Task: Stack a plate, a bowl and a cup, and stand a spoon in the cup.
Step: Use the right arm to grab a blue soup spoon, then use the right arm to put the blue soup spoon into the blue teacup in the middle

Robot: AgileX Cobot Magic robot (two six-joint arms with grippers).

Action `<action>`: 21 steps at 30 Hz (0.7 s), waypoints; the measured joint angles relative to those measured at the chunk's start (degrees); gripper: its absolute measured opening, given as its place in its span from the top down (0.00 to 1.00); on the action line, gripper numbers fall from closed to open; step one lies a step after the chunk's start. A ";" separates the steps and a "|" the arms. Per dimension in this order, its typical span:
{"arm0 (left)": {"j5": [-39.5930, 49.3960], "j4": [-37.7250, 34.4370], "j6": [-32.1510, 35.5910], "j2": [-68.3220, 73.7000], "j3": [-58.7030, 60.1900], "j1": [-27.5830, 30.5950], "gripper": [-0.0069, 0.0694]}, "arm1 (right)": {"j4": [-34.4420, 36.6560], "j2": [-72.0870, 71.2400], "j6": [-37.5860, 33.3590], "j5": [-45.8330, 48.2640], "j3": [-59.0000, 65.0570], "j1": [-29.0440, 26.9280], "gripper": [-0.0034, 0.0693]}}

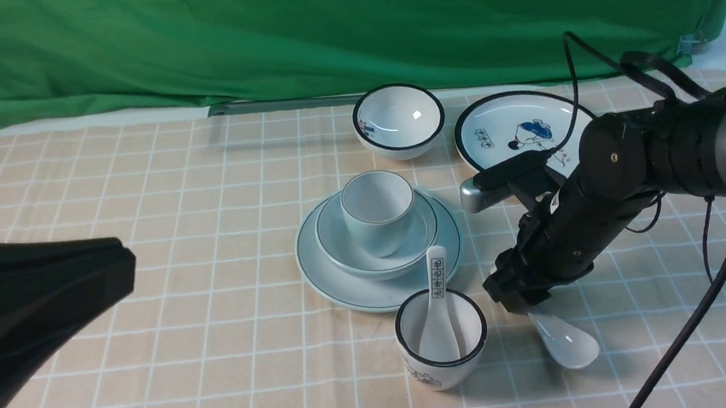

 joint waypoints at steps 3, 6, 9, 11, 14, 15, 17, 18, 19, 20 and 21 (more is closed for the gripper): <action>0.00 0.00 -0.05 0.00 0.00 0.00 0.91 | -0.10 0.07 -0.58 0.07 -0.06 -0.07 0.50; 0.06 -0.05 -0.12 0.00 0.00 0.00 0.91 | -0.43 0.10 -0.97 0.59 -0.06 -0.28 0.62; 0.67 -0.05 -0.12 0.00 0.00 0.00 0.91 | -0.27 -0.17 -1.35 1.93 -0.12 -0.39 0.73; 1.20 -0.05 -0.17 0.00 0.00 0.00 0.91 | -0.07 -1.34 -1.35 4.57 0.00 -0.39 0.72; 1.57 -0.05 -0.17 0.00 0.00 0.00 0.91 | -0.03 -6.27 -1.35 7.95 0.31 -0.39 0.72; 1.69 -0.05 -0.17 0.00 0.00 0.00 0.91 | 0.04 -9.19 -1.29 8.39 0.75 -0.39 0.72; 1.76 0.00 -0.17 0.00 0.00 0.00 0.91 | 0.16 -14.07 -1.03 7.50 2.04 -0.39 0.72; 1.76 0.07 -0.17 0.00 0.00 0.00 0.91 | 0.31 -15.75 -0.72 6.06 2.76 -0.39 0.72; 1.76 0.18 -0.17 0.00 0.00 0.00 0.91 | 0.63 -17.93 -0.19 3.94 4.23 -0.33 0.72; 1.76 0.24 -0.17 0.00 0.00 0.00 0.91 | 1.46 -20.56 0.18 0.16 6.12 -0.17 0.72; 1.76 0.24 -0.17 0.00 0.00 0.00 0.91 | 2.11 -22.45 0.18 -3.70 7.38 0.06 0.72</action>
